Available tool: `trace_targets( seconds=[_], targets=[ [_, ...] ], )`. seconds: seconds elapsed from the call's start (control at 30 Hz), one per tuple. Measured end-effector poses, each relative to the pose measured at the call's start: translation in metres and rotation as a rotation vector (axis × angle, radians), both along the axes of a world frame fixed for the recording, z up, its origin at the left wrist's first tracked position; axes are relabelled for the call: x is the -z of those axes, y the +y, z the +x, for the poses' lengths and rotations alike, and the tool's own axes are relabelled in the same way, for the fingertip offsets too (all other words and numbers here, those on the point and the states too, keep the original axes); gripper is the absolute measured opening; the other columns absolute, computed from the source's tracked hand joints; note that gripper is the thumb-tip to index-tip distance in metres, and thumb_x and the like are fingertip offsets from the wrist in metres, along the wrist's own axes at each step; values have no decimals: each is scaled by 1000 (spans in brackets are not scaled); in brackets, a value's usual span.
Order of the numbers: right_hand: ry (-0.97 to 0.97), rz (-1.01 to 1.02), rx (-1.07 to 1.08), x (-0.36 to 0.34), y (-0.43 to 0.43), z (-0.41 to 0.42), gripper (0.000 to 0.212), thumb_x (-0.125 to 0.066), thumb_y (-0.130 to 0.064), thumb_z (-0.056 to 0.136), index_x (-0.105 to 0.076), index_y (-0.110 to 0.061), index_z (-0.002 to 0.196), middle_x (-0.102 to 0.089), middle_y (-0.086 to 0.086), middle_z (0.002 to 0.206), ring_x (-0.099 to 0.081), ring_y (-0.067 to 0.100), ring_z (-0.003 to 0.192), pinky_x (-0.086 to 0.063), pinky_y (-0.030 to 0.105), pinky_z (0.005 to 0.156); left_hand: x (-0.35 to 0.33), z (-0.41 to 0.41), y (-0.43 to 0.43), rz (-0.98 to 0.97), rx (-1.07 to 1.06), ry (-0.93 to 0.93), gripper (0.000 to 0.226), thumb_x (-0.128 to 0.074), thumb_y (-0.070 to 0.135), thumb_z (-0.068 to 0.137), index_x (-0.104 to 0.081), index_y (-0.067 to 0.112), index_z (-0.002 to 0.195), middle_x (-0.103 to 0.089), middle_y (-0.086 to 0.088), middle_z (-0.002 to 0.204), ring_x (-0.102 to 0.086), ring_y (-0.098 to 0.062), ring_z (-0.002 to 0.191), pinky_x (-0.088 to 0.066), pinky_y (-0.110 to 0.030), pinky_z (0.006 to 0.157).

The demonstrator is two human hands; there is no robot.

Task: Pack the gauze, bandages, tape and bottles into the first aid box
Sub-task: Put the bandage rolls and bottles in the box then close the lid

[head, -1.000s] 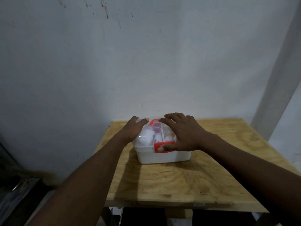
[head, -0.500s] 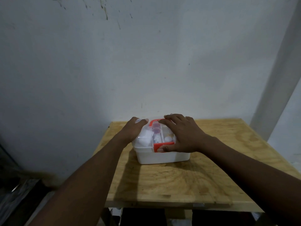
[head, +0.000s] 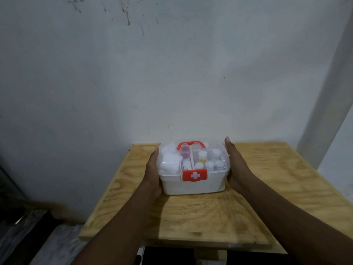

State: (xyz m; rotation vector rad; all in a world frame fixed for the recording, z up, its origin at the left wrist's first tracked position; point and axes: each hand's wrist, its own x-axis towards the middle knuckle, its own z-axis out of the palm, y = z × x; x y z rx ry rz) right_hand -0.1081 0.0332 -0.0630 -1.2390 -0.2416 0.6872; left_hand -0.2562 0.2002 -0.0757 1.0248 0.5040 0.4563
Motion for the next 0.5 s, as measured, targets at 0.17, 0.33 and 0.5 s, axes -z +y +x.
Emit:
trace_targets(
  seconds=[0.17,0.33,0.5],
  targets=[
    [50,40,31,13,6,0,63,-59,-68,80,-66,-21,122,-75,12,109,-73,35,97,-53,57,94,-3,3,-1,29,16,0,45,-48,48,88,-65,10,104,-69,-21,109,-61,-36,103,-48,-54,101],
    [31,43,102,10,-3,14,50,-59,-58,87,-69,-18,114,-77,11,103,-73,35,95,-56,53,91,2,21,-4,-31,-49,21,55,-41,53,99,-67,10,120,-73,-18,110,-68,-34,101,-51,-51,97],
    [-6,23,152,-7,-13,42,53,-59,-60,85,-67,-18,117,-75,12,106,-71,36,98,-56,50,90,-7,56,-5,-59,25,46,70,-46,69,86,-68,16,125,-71,-19,121,-63,-43,118,-42,-61,108]
  ],
)
